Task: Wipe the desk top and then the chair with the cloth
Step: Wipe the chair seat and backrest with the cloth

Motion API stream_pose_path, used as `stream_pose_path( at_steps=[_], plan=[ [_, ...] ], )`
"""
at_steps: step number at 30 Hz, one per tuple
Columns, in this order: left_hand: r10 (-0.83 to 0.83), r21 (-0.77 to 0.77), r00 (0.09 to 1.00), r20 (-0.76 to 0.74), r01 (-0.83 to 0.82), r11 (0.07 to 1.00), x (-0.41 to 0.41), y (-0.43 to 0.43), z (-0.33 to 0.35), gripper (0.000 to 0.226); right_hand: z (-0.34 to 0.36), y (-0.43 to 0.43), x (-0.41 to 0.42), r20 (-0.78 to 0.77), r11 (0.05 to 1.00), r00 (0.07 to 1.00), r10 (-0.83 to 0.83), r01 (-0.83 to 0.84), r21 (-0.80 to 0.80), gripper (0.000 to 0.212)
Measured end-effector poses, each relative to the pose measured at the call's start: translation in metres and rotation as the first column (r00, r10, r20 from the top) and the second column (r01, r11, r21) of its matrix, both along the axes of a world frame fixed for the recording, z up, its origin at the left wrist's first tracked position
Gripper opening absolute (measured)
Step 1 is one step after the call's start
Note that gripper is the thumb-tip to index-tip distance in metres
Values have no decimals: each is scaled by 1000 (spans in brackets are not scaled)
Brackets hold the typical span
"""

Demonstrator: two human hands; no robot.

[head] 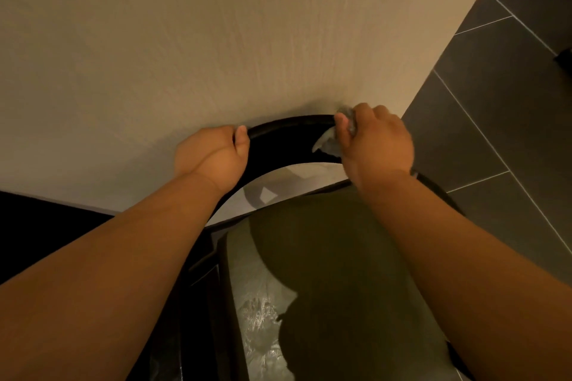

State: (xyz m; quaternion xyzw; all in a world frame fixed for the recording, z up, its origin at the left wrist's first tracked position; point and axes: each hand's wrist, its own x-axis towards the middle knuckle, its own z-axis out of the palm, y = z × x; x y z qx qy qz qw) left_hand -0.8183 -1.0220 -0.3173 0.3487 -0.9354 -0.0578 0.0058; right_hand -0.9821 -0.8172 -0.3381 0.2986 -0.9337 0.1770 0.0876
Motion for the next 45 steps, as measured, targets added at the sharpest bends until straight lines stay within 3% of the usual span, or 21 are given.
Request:
stream_pose_path(
  at_steps=[3, 5, 9, 11, 14, 18, 21, 24, 27, 32, 35, 39, 42, 45],
  plan=[
    [-179, 3, 978, -106, 180, 984, -29, 23, 5, 51, 2, -12, 1, -120, 989, 982, 149, -145, 40, 45],
    [-284, -11, 955, -84, 284, 959, -63, 36, 11, 51, -6, -2, -8, -142, 976, 967, 213, -216, -6, 41],
    [-458, -10, 886, 75, 460, 888, -116, 49, 17, 56, -25, 30, -14, 162, 968, 982, 98, -56, -245, 50],
    [-483, -28, 865, 136, 491, 871, -122, 51, 10, 56, -33, 35, -10, 247, 962, 968, 35, 35, -272, 55],
    [-472, -100, 872, 128, 485, 869, -121, 50, 3, 60, -32, 28, -6, 230, 956, 973, -4, 71, -284, 57],
    [-446, -97, 886, 130, 459, 883, -123, 51, 4, 56, -20, 14, -21, 132, 928, 974, 183, -127, -349, 52],
    [-438, -92, 888, 139, 452, 887, -121, 53, 4, 55, -24, 21, -26, 82, 926, 971, 226, -188, -328, 53],
    [-420, -74, 898, 134, 432, 899, -120, 51, 1, 64, -36, 49, -20, 288, 973, 950, 118, -54, -223, 55],
    [-407, -92, 903, 139, 421, 902, -118, 50, 0, 65, -44, 62, -18, 367, 995, 929, 44, -7, -100, 56],
    [-404, -157, 909, 100, 416, 896, -115, 53, -3, 64, -23, 41, -30, 402, 966, 887, 228, -156, -205, 71],
    [-391, -173, 917, 76, 398, 901, -115, 52, -5, 75, -17, 40, -32, 442, 961, 861, 253, -170, -219, 67],
    [-395, -161, 917, 50, 398, 903, -115, 51, -9, 77, -32, 74, -31, 532, 992, 846, 38, -95, 79, 57],
    [-393, -165, 918, 59, 397, 903, -113, 51, -8, 71, -34, 77, -36, 572, 972, 819, -52, -89, 216, 63],
    [-396, -176, 916, 62, 400, 899, -115, 52, -8, 67, -22, 59, -40, 639, 991, 769, 26, -102, 82, 78]
  ],
)
